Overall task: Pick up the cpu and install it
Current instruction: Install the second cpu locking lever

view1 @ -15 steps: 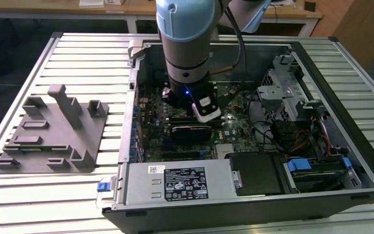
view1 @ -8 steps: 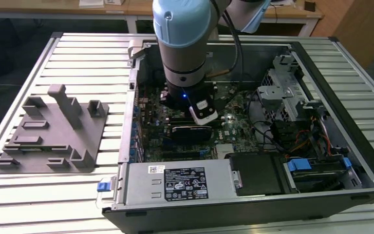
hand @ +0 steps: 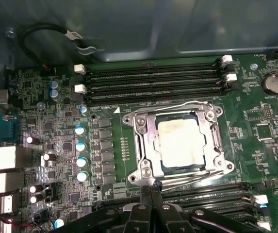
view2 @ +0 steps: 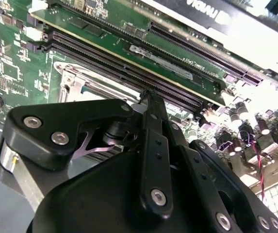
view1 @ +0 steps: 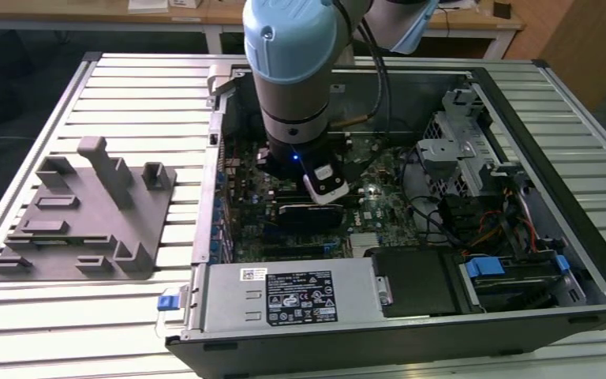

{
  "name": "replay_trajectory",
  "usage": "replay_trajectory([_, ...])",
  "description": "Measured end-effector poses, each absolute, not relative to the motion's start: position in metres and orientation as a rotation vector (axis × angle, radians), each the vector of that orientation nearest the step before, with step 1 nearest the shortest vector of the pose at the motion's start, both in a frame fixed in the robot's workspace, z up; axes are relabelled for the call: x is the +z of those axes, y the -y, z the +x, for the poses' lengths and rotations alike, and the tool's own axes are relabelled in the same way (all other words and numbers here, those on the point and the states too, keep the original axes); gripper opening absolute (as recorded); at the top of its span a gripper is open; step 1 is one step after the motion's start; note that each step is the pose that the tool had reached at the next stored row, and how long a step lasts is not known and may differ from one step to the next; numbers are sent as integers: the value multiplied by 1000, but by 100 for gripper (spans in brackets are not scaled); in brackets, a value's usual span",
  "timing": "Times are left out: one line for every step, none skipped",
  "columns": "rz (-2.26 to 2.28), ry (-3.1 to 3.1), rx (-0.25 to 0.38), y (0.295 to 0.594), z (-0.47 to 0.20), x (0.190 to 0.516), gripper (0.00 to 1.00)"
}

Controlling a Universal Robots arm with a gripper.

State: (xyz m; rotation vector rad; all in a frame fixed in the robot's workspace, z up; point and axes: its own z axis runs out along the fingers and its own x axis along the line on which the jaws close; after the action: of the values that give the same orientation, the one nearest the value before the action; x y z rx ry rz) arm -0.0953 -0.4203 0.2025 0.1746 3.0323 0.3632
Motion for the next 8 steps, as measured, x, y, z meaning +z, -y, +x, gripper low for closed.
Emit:
replay_trajectory([174, -3032, 369, 420, -96, 202, 11])
replay_trajectory([174, -3031, 375, 420, -97, 202, 11])
replay_trajectory([174, -3031, 380, 420, -98, 201, 11])
replay_trajectory([174, -3031, 385, 420, -99, 201, 11])
replay_trajectory([174, -3030, 388, 420, -100, 200, 11])
replay_trajectory([173, -3030, 391, 420, -102, 199, 11])
replay_trajectory([173, -3030, 396, 420, -103, 199, 11])
replay_trajectory([174, -3029, 401, 420, -104, 198, 11])
